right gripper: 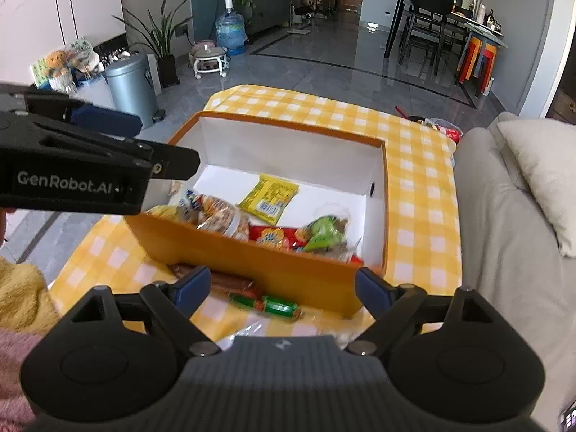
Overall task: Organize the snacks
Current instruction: 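Open both grippers to drop the packets into the box and withdraw, then move both tools toward the breadstick packet and the white-ball packet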
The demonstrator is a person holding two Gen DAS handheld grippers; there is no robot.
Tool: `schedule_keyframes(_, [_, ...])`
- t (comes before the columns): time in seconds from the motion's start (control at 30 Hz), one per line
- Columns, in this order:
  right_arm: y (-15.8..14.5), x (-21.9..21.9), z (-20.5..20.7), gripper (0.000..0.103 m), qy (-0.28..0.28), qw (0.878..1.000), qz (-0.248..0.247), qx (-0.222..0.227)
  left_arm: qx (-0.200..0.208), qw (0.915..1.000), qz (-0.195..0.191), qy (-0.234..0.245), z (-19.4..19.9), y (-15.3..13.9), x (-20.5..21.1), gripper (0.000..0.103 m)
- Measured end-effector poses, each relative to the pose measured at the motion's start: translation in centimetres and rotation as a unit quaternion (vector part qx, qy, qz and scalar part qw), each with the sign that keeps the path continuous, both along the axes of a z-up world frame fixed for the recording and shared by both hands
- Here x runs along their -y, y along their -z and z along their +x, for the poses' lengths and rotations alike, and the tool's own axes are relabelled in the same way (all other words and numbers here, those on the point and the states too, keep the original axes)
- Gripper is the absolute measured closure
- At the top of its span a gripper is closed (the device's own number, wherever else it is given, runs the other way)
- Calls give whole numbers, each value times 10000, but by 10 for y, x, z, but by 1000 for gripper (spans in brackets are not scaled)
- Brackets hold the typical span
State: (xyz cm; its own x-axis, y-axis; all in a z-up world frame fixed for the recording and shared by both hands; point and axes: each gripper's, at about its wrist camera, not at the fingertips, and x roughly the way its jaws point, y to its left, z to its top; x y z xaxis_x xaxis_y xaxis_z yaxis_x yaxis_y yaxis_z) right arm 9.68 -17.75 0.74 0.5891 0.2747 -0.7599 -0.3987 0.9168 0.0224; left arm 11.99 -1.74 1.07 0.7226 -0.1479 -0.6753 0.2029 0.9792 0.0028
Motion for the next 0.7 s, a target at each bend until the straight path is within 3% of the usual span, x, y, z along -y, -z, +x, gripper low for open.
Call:
schedule_keyframes(0.2, [21,17,-29,18,145,9997,214,-47,-487,9985,-203,-140,-22,28,4,24])
schedule_keyframes(0.37, [45,27,-43,19,177,9994,147,-266,-806,9966,-112,-96,-35,51,15,25])
schedule_keyframes(0.57, [74,44,-43,19,441,9954,176,-829,-1277,9917,-101,-86,-40,76,28,25])
schedule_keyframes(0.7, [86,59,-37,20,688,9912,82,-1128,-1658,9854,-299,-225,-35,89,30,23])
